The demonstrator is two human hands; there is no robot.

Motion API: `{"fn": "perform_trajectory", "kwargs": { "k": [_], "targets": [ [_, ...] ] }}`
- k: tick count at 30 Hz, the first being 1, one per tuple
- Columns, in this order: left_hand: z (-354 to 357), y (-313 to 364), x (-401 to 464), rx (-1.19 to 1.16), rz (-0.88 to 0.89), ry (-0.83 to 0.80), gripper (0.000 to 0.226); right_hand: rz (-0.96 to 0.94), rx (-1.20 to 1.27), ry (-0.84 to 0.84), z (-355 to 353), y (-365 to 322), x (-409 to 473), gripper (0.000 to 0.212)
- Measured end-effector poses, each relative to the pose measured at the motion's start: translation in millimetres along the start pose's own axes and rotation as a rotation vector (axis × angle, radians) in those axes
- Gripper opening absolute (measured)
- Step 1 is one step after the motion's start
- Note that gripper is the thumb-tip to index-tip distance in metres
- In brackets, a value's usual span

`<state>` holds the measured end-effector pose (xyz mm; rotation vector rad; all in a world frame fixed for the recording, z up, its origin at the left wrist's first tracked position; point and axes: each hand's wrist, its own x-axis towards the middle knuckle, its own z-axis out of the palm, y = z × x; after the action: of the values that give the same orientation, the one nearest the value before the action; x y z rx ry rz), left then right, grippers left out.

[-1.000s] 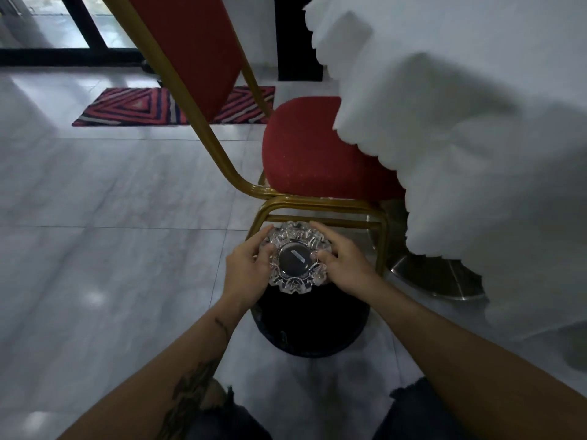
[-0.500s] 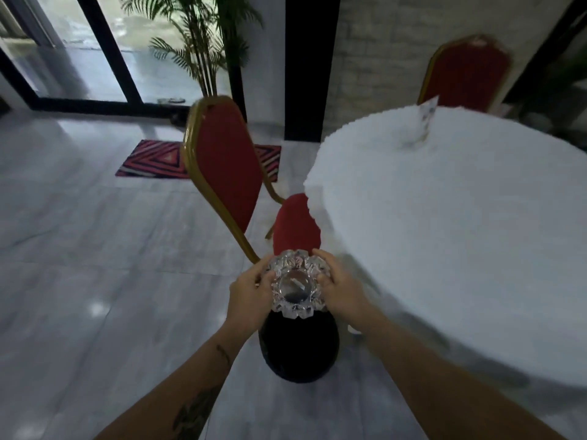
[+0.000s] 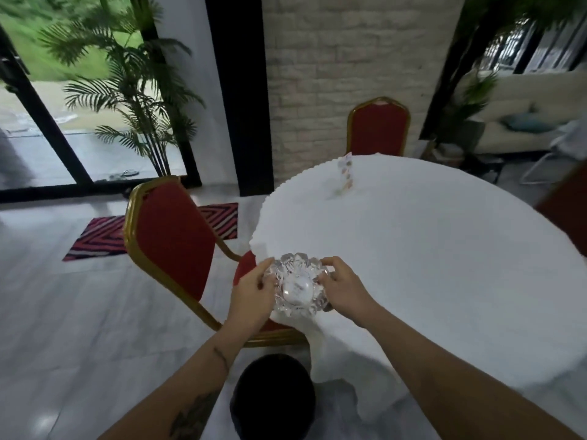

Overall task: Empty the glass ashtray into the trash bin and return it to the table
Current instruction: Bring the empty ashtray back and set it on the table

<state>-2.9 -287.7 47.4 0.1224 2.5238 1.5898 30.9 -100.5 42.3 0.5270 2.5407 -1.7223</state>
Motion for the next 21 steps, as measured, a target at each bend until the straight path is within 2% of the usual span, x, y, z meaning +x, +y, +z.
{"fn": "perform_trajectory", "kwargs": {
  "k": [5, 9, 12, 15, 21],
  "targets": [
    [79.4, 18.9, 41.7, -0.095, -0.128, -0.118, 0.046, 0.088, -0.012, -0.038, -70.9, 36.6, 52.4, 0.031],
    [147.0, 32.2, 66.9, -0.089, -0.191, -0.166, 0.053, 0.117, -0.036, -0.047, -125.5, 66.5, 88.0, 0.046],
    [195.6, 38.1, 87.0, -0.058, -0.224, -0.231, 0.058, 0.157, -0.107, -0.038, -162.1, 94.1, 111.6, 0.056],
    [232.2, 43.1, 100.2, 0.012, -0.237, -0.257, 0.065, 0.146, -0.215, -0.028, -187.8, 118.9, 133.5, 0.054],
    [284.0, 55.9, 120.4, 0.129, -0.266, -0.252, 0.058, 0.210, -0.302, -0.022, -213.8, 149.3, 162.8, 0.063]
  ]
}}
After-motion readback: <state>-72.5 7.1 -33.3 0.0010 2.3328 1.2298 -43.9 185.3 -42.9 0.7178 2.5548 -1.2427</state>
